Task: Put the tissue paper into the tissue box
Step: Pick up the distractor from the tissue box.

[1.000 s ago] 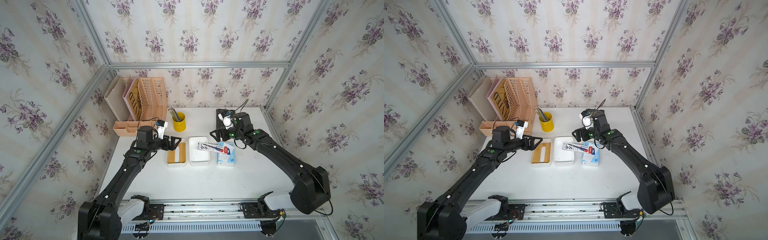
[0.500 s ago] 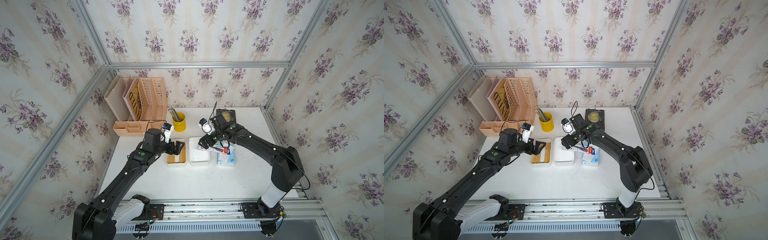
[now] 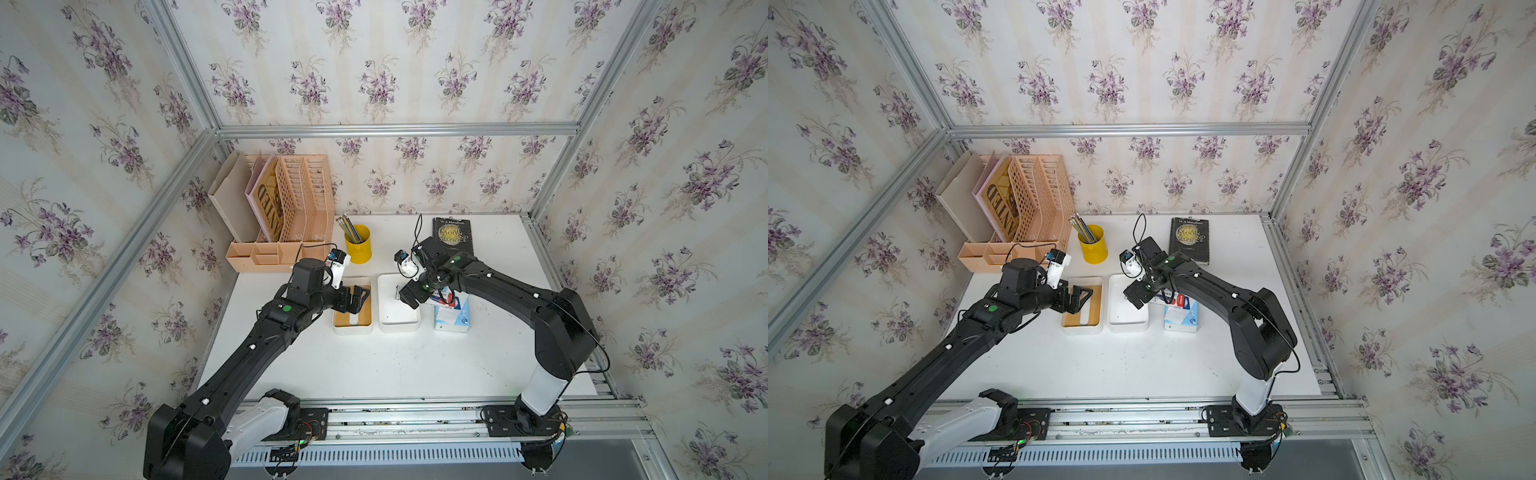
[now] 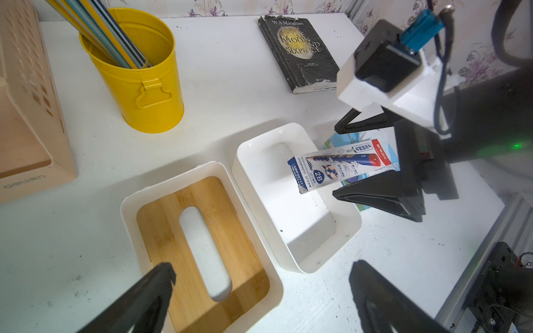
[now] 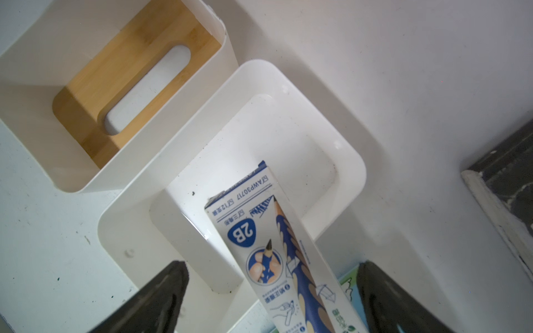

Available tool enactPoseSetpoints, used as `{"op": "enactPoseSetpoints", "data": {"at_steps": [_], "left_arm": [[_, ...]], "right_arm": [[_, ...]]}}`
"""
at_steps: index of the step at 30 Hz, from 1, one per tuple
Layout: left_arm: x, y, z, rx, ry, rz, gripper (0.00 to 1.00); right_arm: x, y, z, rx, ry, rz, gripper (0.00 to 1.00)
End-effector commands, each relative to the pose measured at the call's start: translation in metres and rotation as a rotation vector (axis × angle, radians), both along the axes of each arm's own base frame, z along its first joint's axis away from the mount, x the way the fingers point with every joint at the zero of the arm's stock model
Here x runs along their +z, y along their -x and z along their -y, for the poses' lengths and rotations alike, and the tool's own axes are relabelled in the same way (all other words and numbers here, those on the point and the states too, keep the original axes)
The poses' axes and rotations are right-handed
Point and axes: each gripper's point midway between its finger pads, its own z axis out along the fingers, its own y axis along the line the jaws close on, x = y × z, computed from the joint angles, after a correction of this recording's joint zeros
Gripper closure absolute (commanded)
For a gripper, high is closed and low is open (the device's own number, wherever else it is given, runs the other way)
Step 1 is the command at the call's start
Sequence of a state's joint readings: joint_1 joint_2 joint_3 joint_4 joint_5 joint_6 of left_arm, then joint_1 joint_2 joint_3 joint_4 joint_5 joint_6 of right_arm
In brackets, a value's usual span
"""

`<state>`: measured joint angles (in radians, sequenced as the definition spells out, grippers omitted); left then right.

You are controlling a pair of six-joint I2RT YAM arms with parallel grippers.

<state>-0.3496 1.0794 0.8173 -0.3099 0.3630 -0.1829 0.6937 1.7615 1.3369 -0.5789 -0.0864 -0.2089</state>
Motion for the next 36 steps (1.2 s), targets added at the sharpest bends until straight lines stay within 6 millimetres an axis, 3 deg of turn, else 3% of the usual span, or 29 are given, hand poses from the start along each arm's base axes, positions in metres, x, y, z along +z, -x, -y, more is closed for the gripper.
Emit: {"op": "enactPoseSetpoints", "data": {"at_steps": [1, 11, 22, 36], "left_arm": [[0.001, -0.002, 0.001, -0.001, -0.031, 0.008, 0.01], [-0.011, -0.003, 0.013, -0.030, -0.079, -0.030, 0.01], [-0.017, -0.001, 0.012, -0.035, -0.116, -0.042, 0.01], [-0.017, 0.002, 0.008, -0.031, -0.132, -0.039, 0.02]], "right_arm": [[-0.006, -0.002, 0.005, -0.015, 0.033, 0.010, 0.06], [-0.022, -0.008, 0.010, -0.032, 0.084, 0.010, 0.09], [-0.038, -0.014, 0.010, -0.037, 0.129, -0.004, 0.17], [-0.032, -0.016, 0.013, -0.044, 0.134, 0.011, 0.30]]}}
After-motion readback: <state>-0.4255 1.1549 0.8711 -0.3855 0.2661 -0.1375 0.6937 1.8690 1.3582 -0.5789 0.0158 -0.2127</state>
